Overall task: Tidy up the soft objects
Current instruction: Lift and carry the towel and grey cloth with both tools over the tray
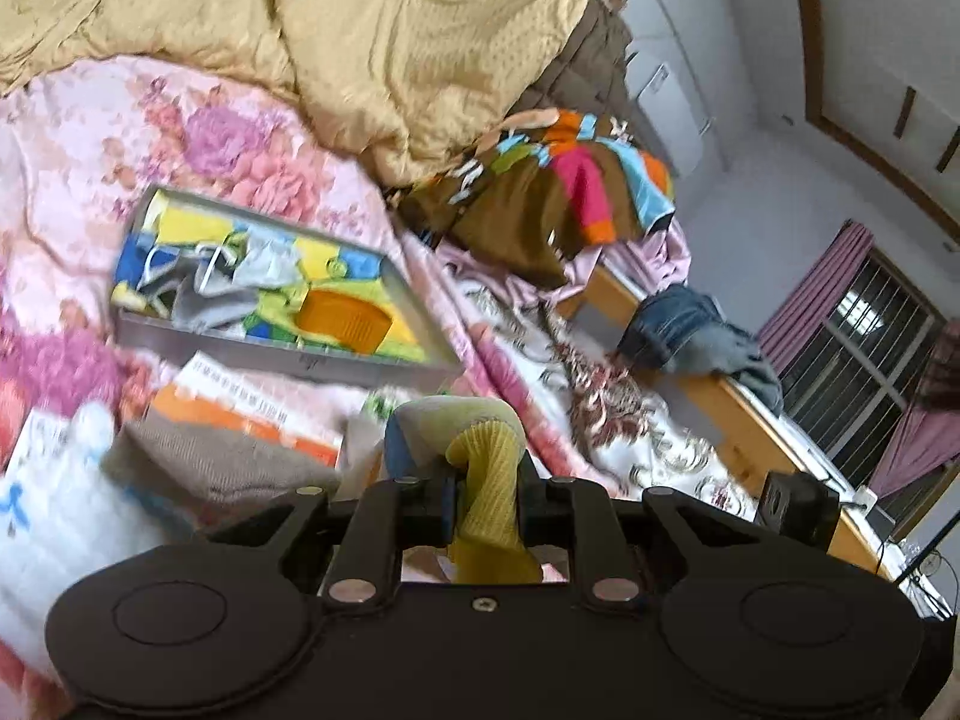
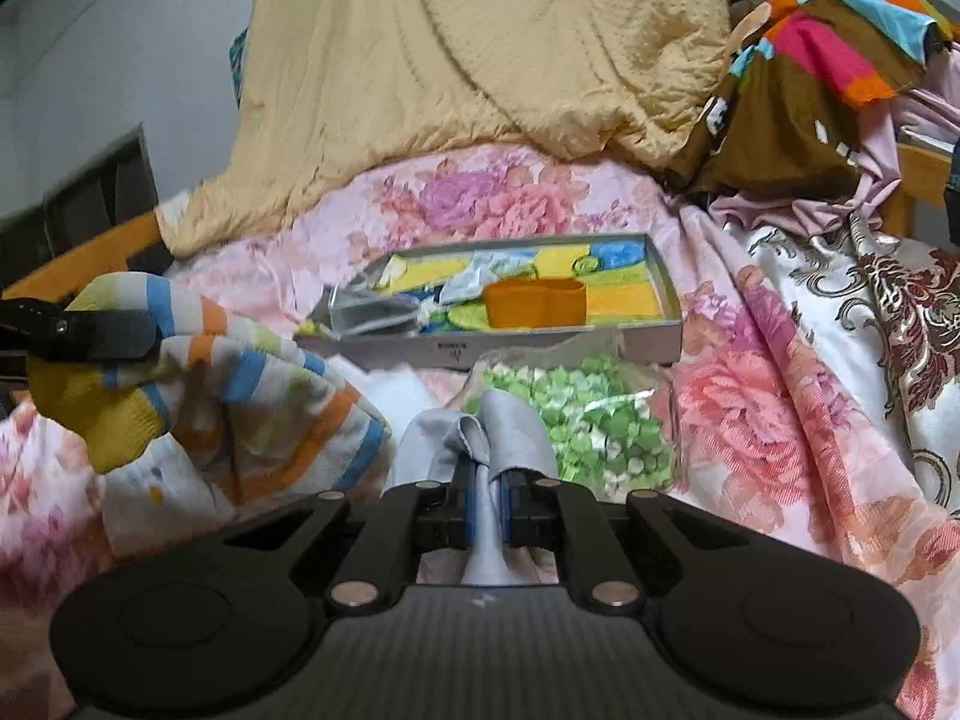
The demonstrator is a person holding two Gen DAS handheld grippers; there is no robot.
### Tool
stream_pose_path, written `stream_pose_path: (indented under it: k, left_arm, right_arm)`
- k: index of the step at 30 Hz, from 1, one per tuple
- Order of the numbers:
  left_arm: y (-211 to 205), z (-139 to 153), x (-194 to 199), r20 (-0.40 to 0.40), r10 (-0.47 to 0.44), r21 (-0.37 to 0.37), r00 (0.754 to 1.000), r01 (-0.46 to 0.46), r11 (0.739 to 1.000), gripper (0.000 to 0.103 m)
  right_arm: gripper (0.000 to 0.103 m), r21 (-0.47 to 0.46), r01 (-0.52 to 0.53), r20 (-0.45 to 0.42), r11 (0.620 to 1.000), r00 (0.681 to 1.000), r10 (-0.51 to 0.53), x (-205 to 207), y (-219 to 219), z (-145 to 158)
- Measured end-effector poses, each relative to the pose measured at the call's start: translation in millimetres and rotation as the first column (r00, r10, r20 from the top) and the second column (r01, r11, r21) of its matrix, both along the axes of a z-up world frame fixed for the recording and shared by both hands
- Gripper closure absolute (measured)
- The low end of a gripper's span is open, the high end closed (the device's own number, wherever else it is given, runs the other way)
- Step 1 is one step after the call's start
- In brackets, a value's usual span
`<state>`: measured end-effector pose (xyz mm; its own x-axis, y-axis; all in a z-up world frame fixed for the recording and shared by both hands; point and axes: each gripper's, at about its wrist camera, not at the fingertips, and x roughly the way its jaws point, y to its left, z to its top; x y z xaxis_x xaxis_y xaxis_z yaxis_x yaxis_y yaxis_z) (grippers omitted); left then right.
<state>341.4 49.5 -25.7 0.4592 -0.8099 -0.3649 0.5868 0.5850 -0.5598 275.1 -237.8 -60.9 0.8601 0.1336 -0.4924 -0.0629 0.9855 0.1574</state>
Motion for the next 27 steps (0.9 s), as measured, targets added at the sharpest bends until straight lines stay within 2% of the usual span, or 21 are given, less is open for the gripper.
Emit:
stream_pose_path:
  k: [6, 12, 16, 22, 27]
  left_arm:
    - [-3.1, 11.5, 12.7, 0.041, 0.006, -0.022, 0.999, -0.005, 1.0, 0.084]
    - [-4.2, 29.9, 36.8, 0.051, 0.019, -0.113, 0.999, -0.013, 0.993, 0.084]
    - [-6.6, 39.6, 48.5, 0.063, 0.026, -0.151, 0.998, -0.017, 0.988, 0.084]
    - [-9.8, 47.8, 71.6, 0.124, 0.062, -0.116, 0.99, -0.048, 0.992, 0.084]
    - [-8.8, 43.7, 106.6, 0.118, 0.106, -0.119, 0.987, -0.091, 0.989, 0.084]
  right_arm:
    - [0.094, 0.015, -0.01, 0.071, 1.0, 0.997, 0.009, 0.9, -3.7, 13.8]
    - [0.094, 0.008, -0.011, 0.125, 1.0, 0.992, 0.01, 12.9, -7.4, 26.5]
    - [0.094, 0.009, -0.019, 0.127, 1.0, 0.992, 0.017, 21.0, -7.6, 27.3]
    - [0.094, -0.007, -0.047, 0.161, 0.999, 0.986, 0.048, 49.3, -7.1, 38.1]
    - [0.094, 0.002, -0.059, 0.15, 0.998, 0.987, 0.058, 98.0, -5.5, 52.6]
